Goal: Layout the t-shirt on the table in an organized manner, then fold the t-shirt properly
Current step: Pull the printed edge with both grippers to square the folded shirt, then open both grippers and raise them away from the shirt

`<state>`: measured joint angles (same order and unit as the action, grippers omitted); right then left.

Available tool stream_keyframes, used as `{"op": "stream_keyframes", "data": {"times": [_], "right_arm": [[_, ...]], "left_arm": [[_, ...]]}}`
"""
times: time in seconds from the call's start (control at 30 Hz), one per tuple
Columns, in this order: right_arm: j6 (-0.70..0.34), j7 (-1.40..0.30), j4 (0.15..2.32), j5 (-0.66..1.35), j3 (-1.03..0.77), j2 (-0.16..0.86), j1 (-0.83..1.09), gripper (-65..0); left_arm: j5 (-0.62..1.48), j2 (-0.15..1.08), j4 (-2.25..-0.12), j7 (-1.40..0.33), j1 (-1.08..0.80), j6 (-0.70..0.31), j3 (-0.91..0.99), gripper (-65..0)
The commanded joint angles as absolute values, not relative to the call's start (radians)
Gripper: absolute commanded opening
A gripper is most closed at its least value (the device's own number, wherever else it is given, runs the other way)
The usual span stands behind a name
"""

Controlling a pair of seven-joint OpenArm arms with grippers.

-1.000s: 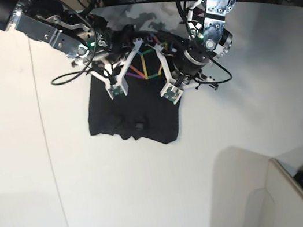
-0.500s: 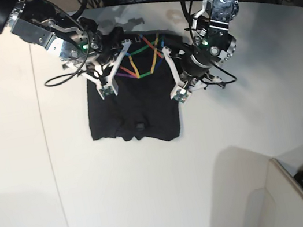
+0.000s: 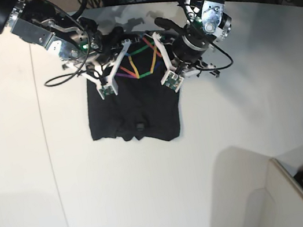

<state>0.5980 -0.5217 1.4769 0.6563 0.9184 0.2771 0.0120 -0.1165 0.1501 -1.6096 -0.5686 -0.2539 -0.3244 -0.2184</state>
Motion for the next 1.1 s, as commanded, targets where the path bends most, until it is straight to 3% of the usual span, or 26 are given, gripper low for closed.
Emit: {"op": "stream_keyframes", "data": {"times": [0.0,0.43,0.7,0.8,1.07], "right_arm": [[0.619,-0.544,1.477,0.653,0.917,0.288,0.010,-65.0],[0.619,-0.539,1.492,0.653,0.914,0.335,0.013,-65.0],[0.622,-0.544,1.673,0.653,0.914,0.358,0.053,-65.0],[0.625,-0.544,1.750,0.653,0.912,0.360,0.068,-65.0],[0.698,-0.545,1.975,0.653,0.911,0.478,0.188,-65.0]], "left_arm": [[-0.114,0.151,-1.596,-0.558,-0.251,-0.323,-0.211,-65.0],[-0.111,0.197,-1.586,-0.558,-0.277,-0.323,-0.203,-65.0],[-0.107,0.194,-1.732,-0.558,-0.354,-0.326,-0.108,-65.0],[-0.015,0.205,-1.770,-0.558,-0.389,-0.328,-0.047,-65.0],[0.269,0.421,-1.834,-0.507,-0.601,-0.328,0.035,-65.0]]}}
